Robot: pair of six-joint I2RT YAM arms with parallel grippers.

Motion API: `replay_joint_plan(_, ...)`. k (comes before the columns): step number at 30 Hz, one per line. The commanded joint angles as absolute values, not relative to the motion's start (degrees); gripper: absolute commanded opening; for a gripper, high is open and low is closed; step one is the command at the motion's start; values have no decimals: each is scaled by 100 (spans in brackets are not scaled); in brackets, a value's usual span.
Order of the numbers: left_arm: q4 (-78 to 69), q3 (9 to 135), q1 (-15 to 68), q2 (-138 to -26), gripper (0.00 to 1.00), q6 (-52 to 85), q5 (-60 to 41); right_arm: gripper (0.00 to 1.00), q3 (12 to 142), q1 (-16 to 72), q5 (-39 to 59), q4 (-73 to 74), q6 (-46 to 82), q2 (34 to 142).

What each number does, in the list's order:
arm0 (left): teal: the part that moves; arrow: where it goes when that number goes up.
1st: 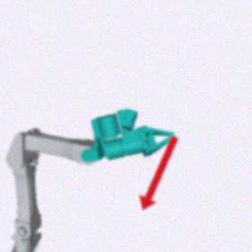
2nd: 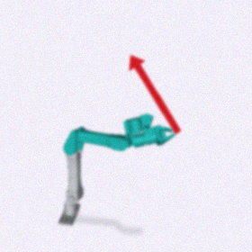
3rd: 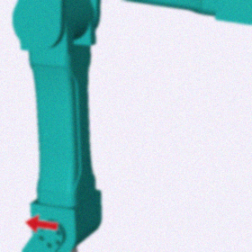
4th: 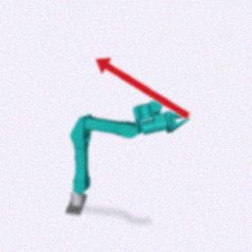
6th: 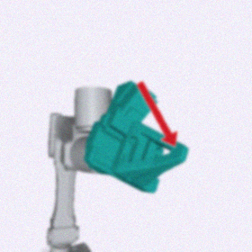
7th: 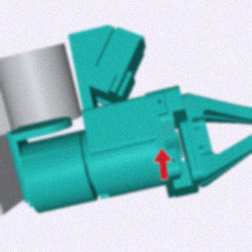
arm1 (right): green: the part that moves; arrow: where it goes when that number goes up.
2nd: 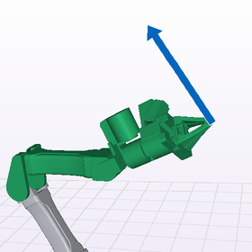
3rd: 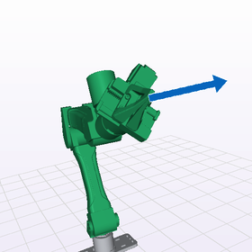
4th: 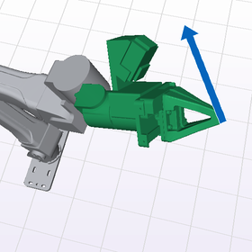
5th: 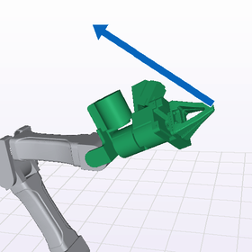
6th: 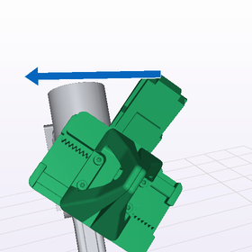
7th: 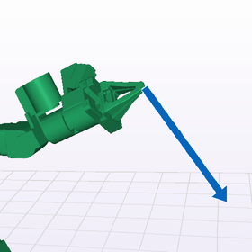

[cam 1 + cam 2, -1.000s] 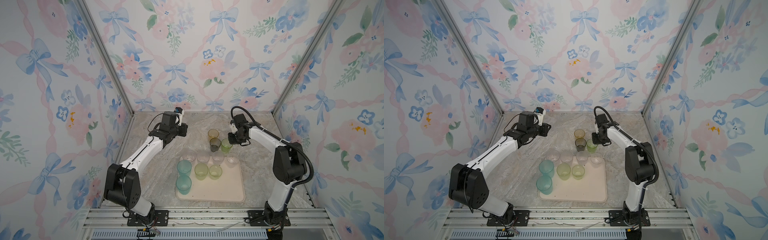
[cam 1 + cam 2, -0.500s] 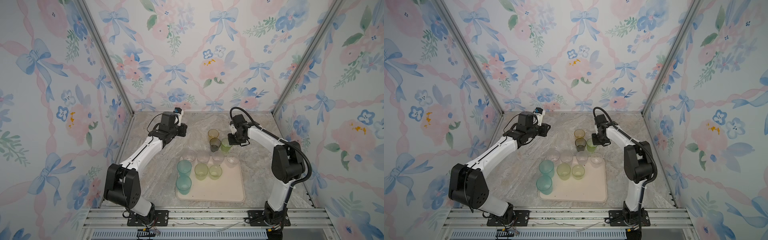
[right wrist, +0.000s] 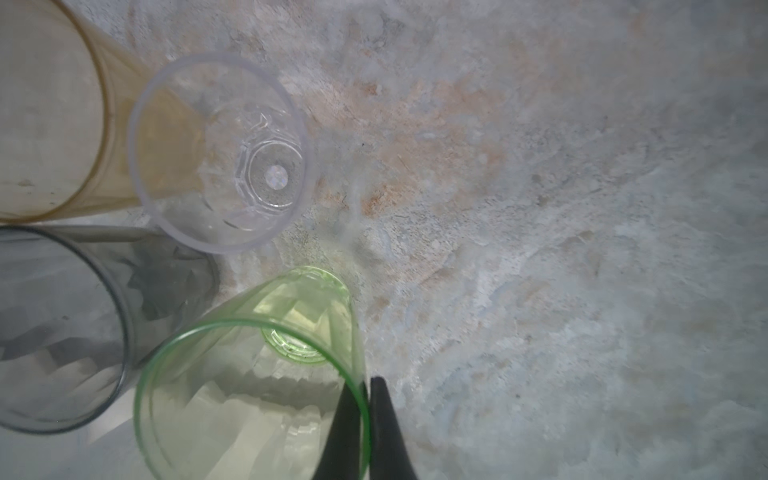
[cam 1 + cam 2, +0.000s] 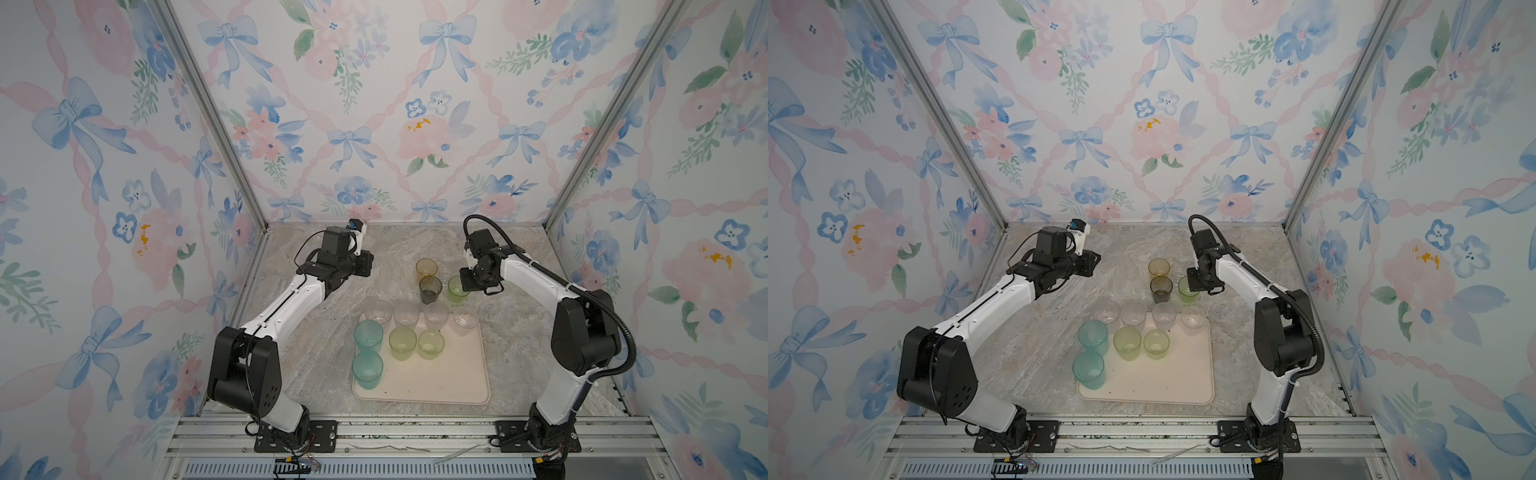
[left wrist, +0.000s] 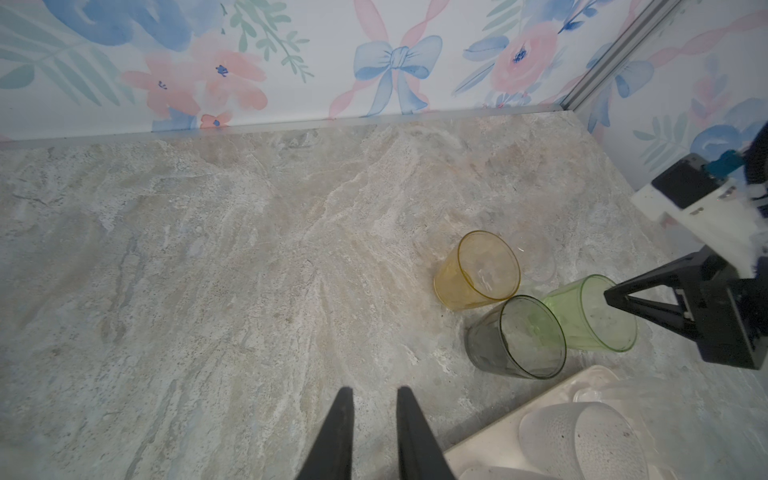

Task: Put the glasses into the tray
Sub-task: 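Lift the bright green cup with the right gripper and carry it over the tray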

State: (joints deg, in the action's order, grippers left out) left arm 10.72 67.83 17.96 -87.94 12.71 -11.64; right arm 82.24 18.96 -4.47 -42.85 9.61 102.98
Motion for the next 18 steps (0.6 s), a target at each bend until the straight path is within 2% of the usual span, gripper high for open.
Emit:
replay_joint_plan(1, 1005, 6650, 1751, -8814, 21, 1264, -1287, 0, 8115, 1906, -766, -4349, 885, 9660)
replay_joint_plan(9, 757, 6252, 1752, -8719, 20, 1389, -1112, 0, 7899, 2079, -922, -4600, 740, 8341)
replay_joint_plan(18, 645, 6125, 1756, -8680, 20, 1406, -927, 0, 7304, 3303, -1434, -5717, 736, 6781)
